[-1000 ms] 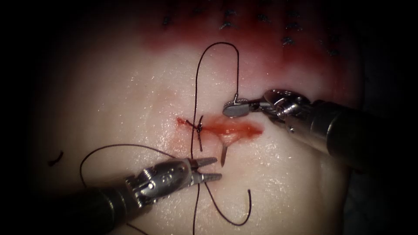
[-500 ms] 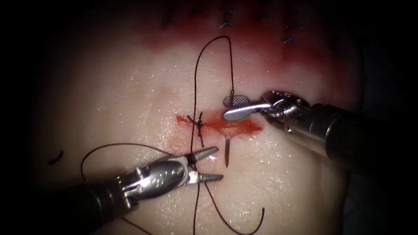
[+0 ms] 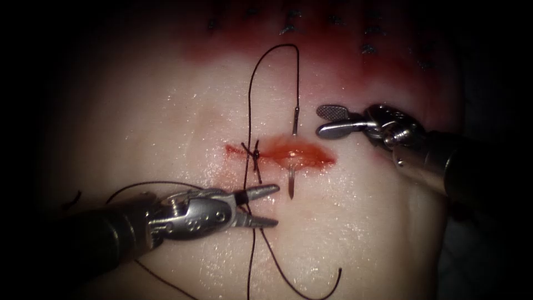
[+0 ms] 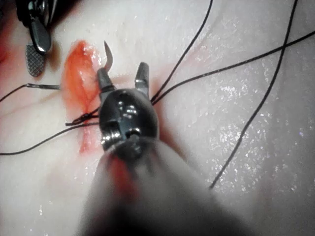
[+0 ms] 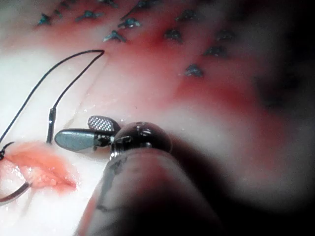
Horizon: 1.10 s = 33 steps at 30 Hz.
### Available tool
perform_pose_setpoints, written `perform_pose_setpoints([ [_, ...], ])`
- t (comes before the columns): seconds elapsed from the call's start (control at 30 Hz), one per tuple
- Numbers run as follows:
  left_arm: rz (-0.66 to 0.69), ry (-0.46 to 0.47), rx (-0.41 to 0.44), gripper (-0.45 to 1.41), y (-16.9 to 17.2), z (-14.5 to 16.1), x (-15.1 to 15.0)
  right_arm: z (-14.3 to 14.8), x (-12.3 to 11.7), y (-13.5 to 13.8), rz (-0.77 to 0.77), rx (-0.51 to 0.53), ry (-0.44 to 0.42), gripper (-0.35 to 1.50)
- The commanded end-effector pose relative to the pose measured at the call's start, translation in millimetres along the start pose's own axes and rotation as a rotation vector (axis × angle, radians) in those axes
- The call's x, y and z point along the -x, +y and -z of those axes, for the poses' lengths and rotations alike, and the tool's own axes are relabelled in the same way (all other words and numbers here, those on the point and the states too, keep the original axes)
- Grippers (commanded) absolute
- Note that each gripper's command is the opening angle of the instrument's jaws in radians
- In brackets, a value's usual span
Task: Wound Closure
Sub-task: Pull needle through skin with left holders
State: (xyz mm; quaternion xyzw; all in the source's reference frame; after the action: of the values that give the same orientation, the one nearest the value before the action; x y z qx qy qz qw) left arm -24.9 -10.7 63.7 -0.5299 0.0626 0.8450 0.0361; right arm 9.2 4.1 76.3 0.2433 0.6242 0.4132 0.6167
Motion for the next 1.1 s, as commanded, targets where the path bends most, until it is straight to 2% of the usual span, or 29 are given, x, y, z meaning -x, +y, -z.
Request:
perform_pose_setpoints([
  [0.03,0.008,0.003,-0.004,0.78,-0.4,-0.9,0.1,-0.4,0.5,0.5,0.015,0.000,0.009,1.38],
  [0.17,0.020,0.001,-0.010,0.78,-1.7,-1.5,-0.8,-0.1,-0.1,0.7,0.128,0.000,0.013,1.30],
  [0.27,-0.001,-0.003,-0.013,0.78,-1.9,-1.9,-1.0,-0.1,-0.9,1.1,0.122,0.005,0.011,1.31],
  [0.53,-0.062,-0.075,0.077,0.78,-0.7,-2.6,0.3,0.4,-0.7,0.7,0.241,0.000,-0.010,1.36],
  [0.63,-0.068,-0.087,0.092,0.78,-0.5,-3.0,0.7,0.8,-0.2,0.2,0.244,-0.003,-0.011,1.25],
  [0.77,-0.066,-0.084,0.091,0.78,-1.0,-3.6,1.0,1.2,-0.1,-0.1,0.292,-0.005,-0.010,1.20],
  [0.93,-0.060,-0.049,0.083,0.78,-1.3,-5.0,0.7,1.3,0.1,-0.3,0.309,-0.006,-0.010,1.33],
  [1.1,-0.058,-0.034,0.078,0.78,-1.4,-5.8,0.5,1.8,0.2,-0.7,0.322,-0.008,-0.011,1.33],
])
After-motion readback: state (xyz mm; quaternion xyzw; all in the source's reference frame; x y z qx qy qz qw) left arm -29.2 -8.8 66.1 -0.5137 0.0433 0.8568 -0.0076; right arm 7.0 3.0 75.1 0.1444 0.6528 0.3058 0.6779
